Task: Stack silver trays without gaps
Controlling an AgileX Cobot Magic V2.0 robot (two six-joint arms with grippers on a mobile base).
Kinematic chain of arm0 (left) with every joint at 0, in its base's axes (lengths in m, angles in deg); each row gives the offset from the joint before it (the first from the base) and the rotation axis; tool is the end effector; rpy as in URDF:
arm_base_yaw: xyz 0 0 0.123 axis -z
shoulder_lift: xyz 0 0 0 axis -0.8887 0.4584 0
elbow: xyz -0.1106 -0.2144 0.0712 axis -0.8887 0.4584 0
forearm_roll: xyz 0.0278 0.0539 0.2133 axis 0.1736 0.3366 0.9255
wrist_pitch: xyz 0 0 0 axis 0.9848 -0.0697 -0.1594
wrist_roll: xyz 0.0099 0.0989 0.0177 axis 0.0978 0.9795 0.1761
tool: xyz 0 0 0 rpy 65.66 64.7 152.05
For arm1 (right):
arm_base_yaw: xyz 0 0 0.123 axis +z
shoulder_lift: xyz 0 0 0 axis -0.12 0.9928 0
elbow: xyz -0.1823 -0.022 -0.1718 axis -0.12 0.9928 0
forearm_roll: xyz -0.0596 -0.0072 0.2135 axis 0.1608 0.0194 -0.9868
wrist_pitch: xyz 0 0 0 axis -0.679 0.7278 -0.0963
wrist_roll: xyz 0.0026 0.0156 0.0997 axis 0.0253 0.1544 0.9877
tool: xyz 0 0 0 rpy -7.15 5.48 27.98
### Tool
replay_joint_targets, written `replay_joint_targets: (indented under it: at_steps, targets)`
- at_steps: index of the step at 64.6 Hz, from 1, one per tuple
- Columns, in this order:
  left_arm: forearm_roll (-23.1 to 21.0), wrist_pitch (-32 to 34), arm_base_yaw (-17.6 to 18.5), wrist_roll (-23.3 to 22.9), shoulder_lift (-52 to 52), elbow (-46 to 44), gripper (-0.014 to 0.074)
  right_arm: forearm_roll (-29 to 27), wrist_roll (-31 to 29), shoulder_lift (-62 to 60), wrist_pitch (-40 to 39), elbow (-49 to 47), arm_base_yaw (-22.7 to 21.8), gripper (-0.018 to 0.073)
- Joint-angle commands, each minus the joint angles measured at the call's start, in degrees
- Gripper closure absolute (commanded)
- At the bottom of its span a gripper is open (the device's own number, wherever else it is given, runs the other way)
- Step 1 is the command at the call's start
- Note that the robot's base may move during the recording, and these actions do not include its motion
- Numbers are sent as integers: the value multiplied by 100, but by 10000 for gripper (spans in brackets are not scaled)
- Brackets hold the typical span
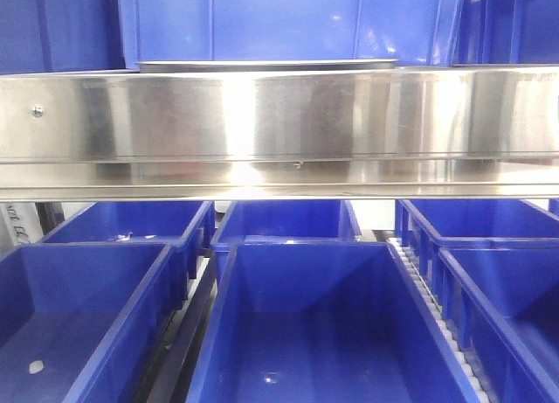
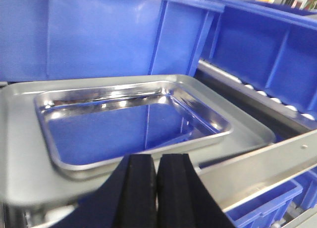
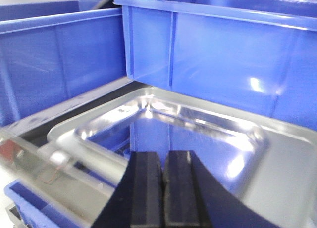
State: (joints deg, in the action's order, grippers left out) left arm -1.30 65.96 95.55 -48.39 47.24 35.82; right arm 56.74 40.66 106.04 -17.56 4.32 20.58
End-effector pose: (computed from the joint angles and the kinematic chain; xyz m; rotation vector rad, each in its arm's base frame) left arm 0.1715 -0.1162 0.2977 0.3698 1.7311 -0.5990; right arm 0.1824 0.0969 0.3144 -0.3353 1.7034 0.4481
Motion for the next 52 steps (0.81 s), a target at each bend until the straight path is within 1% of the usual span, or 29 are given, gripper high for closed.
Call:
replay_joint_targets:
  at_steps: [1,11,19,28,39,52]
  targets:
    - [31,32,13,17,-468,258,601,65,-47,-435,-85,279,-8,640]
    - [17,-480,13,17,-1288,638,601,65,-47,-1257,1,680,-8,640]
    - [17,-1099,13,17,-1936,669,601,65,-47,-1842,422,708,-8,640]
    - [17,-1461,13,17,-2487,669,601,65,-47,-2267,568,736,-8,640]
    - [17,-1473,13,17,-2909,669,601,65,-47,-2430,470,736,-8,640]
    - [17,-1473,13,17,-3007,669,601,65,-47,-2430,400,736,-8,640]
